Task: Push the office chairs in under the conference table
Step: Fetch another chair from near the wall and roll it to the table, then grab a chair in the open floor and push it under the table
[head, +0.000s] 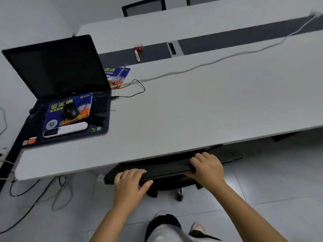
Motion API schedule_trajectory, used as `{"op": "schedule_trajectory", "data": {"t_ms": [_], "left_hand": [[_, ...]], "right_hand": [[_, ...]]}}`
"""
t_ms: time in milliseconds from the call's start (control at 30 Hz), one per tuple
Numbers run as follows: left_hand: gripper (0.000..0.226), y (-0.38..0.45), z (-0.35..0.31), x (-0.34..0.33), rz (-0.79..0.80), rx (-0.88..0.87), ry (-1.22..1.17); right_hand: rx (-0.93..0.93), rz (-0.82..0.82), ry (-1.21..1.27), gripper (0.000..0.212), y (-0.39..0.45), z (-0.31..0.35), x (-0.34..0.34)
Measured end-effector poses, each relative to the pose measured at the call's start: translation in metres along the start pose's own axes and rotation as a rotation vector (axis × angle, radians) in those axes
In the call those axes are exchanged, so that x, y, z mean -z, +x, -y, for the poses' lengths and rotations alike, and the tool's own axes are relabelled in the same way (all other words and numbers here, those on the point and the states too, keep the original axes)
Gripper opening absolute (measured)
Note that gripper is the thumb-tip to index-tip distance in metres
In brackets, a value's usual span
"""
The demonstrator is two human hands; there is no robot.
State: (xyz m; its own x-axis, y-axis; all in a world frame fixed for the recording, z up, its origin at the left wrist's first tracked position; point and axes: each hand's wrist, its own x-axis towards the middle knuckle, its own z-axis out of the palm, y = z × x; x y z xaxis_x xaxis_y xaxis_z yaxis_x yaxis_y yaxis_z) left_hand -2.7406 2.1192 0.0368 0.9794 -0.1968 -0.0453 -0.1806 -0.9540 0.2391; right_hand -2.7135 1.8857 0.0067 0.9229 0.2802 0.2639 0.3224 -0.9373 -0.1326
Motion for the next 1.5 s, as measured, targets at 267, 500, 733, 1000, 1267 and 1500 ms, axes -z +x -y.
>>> {"op": "schedule_trajectory", "data": {"t_ms": [267, 500, 733, 1000, 1267, 1500], "left_hand": [[0.023, 0.035, -0.053, -0.008, 0.115, -0.249, -0.603], [0.027, 0.025, -0.112, -0.033, 0.400, -0.961, -0.510], [0.027, -0.094, -0.144, -0.087, 1.172, -0.929, -0.484], [0.027, -0.278, -0.165, -0.106, 1.506, -1.062, -0.368], [0.030, -0.441, -0.220, -0.094, 1.606, -1.272, -0.473], [0.035, -0.476, -0.279, -0.143, 1.532, -1.187, -0.399]], "right_hand": [[-0.604, -0.233, 0.405, 0.047, -0.054, 0.027, 0.024], [-1.442, -0.340, 0.561, 0.041, -0.167, 0.111, 0.009], [-2.108, -0.786, 0.679, 0.036, -0.278, 0.253, 0.012], [-2.587, -1.558, 0.457, 0.031, -0.384, 0.412, 0.028], [-2.418, -1.675, 0.285, 0.028, -0.514, 0.432, 0.085], [-2.503, -1.732, 0.269, 0.033, -0.581, 0.403, 0.068]]}}
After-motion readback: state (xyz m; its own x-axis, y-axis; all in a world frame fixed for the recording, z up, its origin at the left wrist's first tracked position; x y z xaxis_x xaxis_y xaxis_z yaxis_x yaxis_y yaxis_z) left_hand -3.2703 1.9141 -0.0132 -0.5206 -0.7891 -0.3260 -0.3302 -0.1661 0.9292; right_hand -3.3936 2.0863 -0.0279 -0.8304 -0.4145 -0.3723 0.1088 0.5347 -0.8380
